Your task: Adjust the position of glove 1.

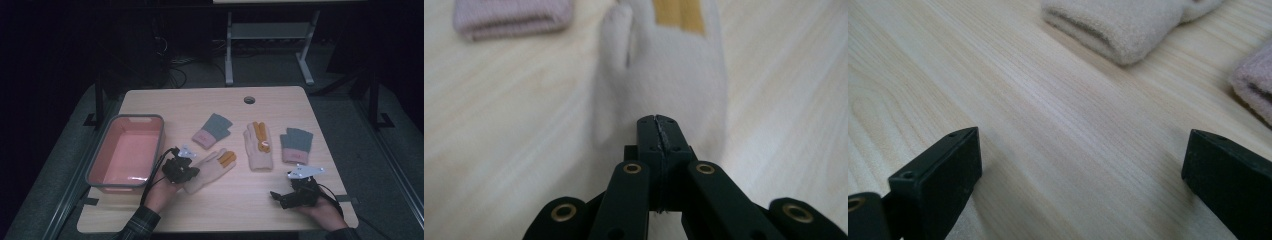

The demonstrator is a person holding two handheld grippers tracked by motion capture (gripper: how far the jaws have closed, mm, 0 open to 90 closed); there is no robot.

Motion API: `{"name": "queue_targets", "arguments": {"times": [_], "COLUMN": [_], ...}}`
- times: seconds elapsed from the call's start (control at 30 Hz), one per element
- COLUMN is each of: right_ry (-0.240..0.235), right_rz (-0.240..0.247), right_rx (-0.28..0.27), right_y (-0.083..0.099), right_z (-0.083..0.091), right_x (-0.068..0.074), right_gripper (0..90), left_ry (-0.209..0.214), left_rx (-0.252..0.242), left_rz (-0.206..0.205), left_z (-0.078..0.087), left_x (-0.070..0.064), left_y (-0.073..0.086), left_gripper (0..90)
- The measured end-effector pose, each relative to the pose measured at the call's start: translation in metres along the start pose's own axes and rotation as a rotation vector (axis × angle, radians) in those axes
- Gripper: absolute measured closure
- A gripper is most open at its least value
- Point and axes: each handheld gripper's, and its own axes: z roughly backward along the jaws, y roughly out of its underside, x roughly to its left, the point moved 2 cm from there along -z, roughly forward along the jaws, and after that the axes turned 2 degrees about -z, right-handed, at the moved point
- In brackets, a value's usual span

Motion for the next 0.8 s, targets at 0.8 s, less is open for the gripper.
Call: {"name": "queue_targets", "arguments": {"times": [0.8], "right_ry": [-0.002], "right_rz": [0.006], "right_rx": [0.002], "right_y": [-0.001], "right_z": [-0.001], "right_x": [0.0], "right_gripper": [2.5], "left_ry": [0.168], "left_rx": [0.014], "left_rz": [-0.048], "left_z": [-0.014], "left_x": [-0.035], "left_y": [0.002], "left_gripper": [89.4]}}
